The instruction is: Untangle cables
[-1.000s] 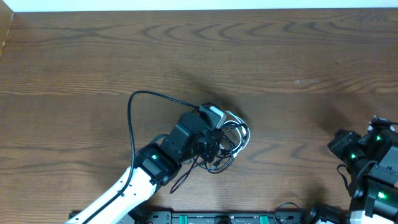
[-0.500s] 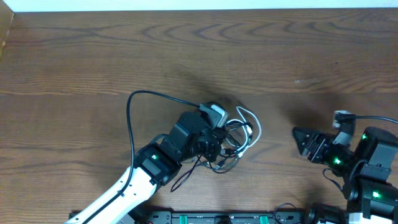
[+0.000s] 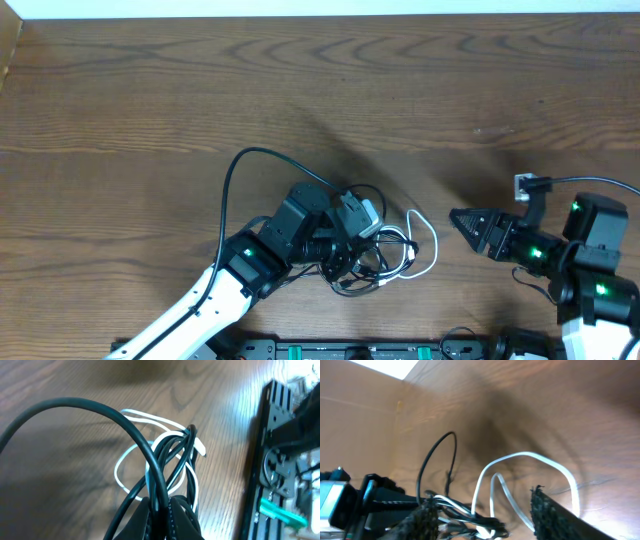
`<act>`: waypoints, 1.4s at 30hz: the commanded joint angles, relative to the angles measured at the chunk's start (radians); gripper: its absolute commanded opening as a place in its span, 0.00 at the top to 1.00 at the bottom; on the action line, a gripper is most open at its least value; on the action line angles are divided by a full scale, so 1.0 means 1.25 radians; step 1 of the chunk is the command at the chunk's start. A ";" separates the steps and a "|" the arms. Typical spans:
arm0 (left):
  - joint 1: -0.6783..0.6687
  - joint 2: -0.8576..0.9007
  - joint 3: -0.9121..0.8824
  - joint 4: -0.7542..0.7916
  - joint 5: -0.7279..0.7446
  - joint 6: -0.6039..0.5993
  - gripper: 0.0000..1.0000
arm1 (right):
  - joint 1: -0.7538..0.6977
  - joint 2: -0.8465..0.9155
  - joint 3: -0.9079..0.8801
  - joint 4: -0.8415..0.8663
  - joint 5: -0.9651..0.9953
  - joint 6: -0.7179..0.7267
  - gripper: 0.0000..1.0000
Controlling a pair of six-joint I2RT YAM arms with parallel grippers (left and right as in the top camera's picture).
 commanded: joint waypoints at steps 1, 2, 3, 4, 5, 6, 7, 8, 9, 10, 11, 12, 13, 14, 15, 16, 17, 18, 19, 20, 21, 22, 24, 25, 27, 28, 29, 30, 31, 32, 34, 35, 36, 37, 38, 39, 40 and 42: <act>0.000 -0.003 0.004 0.003 0.027 0.158 0.93 | 0.006 0.052 0.001 -0.004 -0.109 0.016 0.45; 0.000 -0.003 0.004 0.003 0.027 0.179 0.93 | 0.006 0.069 0.001 -0.004 -0.120 0.016 0.46; 0.000 -0.003 0.004 0.003 0.027 0.193 0.93 | 0.007 0.087 0.001 -0.004 -0.132 0.016 0.47; 0.000 -0.003 0.004 0.003 0.027 0.209 0.93 | 0.009 0.103 0.001 -0.004 -0.139 0.016 0.48; 0.000 -0.003 0.004 0.003 0.027 0.227 0.92 | 0.013 0.125 0.001 -0.005 -0.156 0.016 0.50; 0.000 -0.003 0.004 0.003 0.024 0.237 0.93 | 0.017 0.138 0.001 -0.005 -0.168 0.016 0.51; 0.000 -0.003 0.004 0.003 0.021 0.250 0.92 | 0.023 0.156 0.001 -0.005 -0.186 0.016 0.53; 0.001 -0.003 0.004 0.003 0.021 0.275 0.93 | 0.041 0.189 0.001 -0.009 -0.208 0.016 0.56; 0.000 -0.003 0.004 0.003 0.020 0.288 0.93 | 0.052 0.204 0.001 -0.015 -0.209 0.016 0.58; 0.001 -0.003 0.004 0.004 0.014 0.290 0.92 | 0.062 0.216 0.001 -0.020 -0.207 0.016 0.58; 0.000 -0.003 0.004 0.005 -0.002 0.289 0.93 | 0.074 0.230 0.001 -0.026 -0.203 0.016 0.59; 0.000 -0.003 0.004 0.005 -0.015 0.289 0.93 | 0.085 0.240 0.001 -0.031 -0.201 0.016 0.59; 0.000 -0.003 0.004 0.005 -0.028 0.289 0.92 | 0.097 0.250 0.001 -0.033 -0.200 0.016 0.60; 0.000 -0.003 0.004 0.005 -0.030 0.289 0.92 | 0.107 0.257 0.001 -0.033 -0.194 0.016 0.60; 0.000 -0.003 0.004 0.006 -0.030 0.289 0.92 | 0.118 0.264 0.001 -0.030 -0.178 0.016 0.61; 0.000 -0.003 0.004 0.006 -0.029 0.289 0.93 | 0.132 0.272 0.001 -0.026 -0.142 0.023 0.64; 0.000 -0.003 0.004 0.006 -0.029 0.289 0.93 | 0.142 0.277 0.001 -0.023 -0.115 0.034 0.66; 0.000 -0.003 0.004 0.006 -0.029 0.289 0.92 | 0.149 0.279 0.001 -0.018 -0.103 0.042 0.67; 0.000 -0.003 0.004 0.006 -0.029 0.289 0.93 | 0.155 0.281 0.001 -0.010 -0.096 0.045 0.67; 0.000 -0.003 0.004 0.006 -0.029 0.289 0.93 | 0.162 0.282 0.001 0.002 -0.090 0.052 0.67; 0.000 -0.003 0.004 0.006 -0.029 0.289 0.93 | 0.167 0.282 0.001 0.014 -0.086 0.062 0.66; 0.000 -0.003 0.004 0.006 -0.029 0.289 0.93 | 0.174 0.282 0.001 0.029 -0.077 0.078 0.66; 0.000 -0.003 0.004 0.006 -0.026 0.289 0.92 | 0.186 0.282 0.001 0.054 -0.054 0.112 0.65; 0.000 -0.003 0.004 0.006 -0.026 0.289 0.92 | 0.193 0.283 0.001 0.065 -0.043 0.125 0.65; 0.000 -0.003 0.004 0.006 -0.026 0.289 0.93 | 0.210 0.284 0.001 0.080 -0.018 0.151 0.65; 0.000 -0.003 0.004 0.006 -0.026 0.289 0.92 | 0.222 0.285 0.001 0.089 -0.012 0.158 0.66; 0.000 -0.003 0.004 0.006 -0.026 0.289 0.92 | 0.232 0.285 0.001 0.096 -0.005 0.163 0.67; 0.000 -0.003 0.004 0.006 -0.026 0.289 0.92 | 0.248 0.285 0.001 0.112 0.005 0.174 0.68; 0.000 -0.003 0.004 0.006 -0.026 0.289 0.93 | 0.255 0.285 0.001 0.118 0.012 0.186 0.70; 0.000 -0.003 0.004 0.006 -0.026 0.289 0.92 | 0.263 0.285 0.001 0.121 0.025 0.203 0.74; 0.000 -0.003 0.004 0.006 -0.026 0.289 0.92 | 0.271 0.285 0.001 0.126 0.038 0.224 0.84; 0.000 -0.003 0.004 0.006 -0.026 0.289 0.92 | 0.273 0.285 0.001 0.131 0.038 0.226 0.87; 0.000 -0.003 0.004 0.006 -0.026 0.288 0.92 | 0.273 0.285 0.001 0.135 0.038 0.228 0.91; 0.000 -0.003 0.004 0.006 -0.026 0.288 0.93 | 0.272 0.285 0.001 0.141 0.037 0.229 0.95; 0.000 -0.003 0.004 0.006 -0.026 0.289 0.92 | 0.273 0.285 0.001 0.146 0.037 0.229 0.99; 0.000 -0.003 0.004 0.006 -0.026 0.288 0.92 | 0.273 0.285 0.001 0.149 0.038 0.234 0.99; 0.000 -0.003 0.004 0.006 -0.026 0.289 0.92 | 0.273 0.285 0.001 0.149 0.037 0.236 0.99; 0.000 -0.003 0.004 0.006 -0.026 0.289 0.92 | 0.273 0.285 0.001 0.147 0.037 0.236 0.99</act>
